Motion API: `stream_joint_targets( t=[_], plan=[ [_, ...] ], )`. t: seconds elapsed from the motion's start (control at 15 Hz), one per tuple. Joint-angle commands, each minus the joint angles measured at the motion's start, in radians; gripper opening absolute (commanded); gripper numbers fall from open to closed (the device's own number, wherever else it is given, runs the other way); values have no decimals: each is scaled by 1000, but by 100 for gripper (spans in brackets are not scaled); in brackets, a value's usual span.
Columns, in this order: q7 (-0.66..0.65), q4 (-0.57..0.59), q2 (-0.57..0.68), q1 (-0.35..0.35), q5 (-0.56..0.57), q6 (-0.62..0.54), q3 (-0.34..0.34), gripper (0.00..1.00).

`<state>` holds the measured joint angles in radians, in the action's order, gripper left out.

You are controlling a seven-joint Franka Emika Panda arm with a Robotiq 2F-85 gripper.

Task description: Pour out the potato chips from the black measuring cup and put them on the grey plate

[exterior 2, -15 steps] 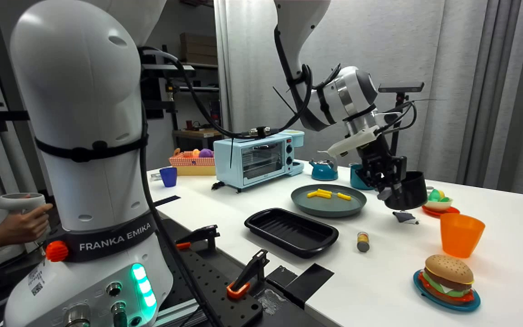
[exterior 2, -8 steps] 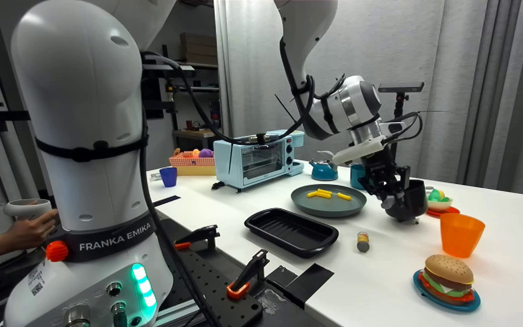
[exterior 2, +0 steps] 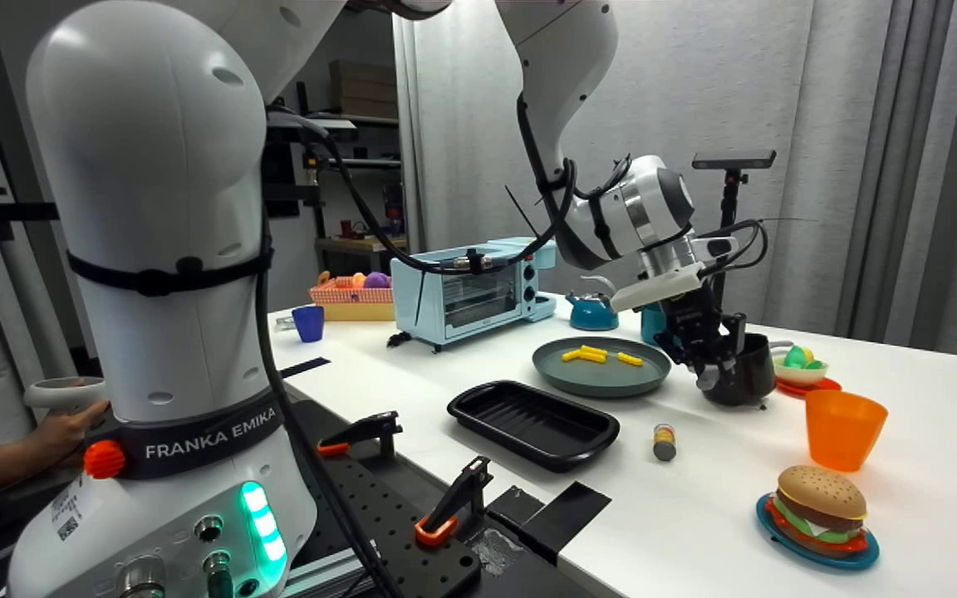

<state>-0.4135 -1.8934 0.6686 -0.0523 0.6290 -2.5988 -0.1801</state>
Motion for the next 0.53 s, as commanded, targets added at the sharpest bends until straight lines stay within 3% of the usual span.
stream_joint_targets(
  t=[0.0,0.47],
  plan=[
    [33,53,42,39,-54,-9,-40,8],
    [31,73,58,67,-78,2,-67,8]
  ],
)
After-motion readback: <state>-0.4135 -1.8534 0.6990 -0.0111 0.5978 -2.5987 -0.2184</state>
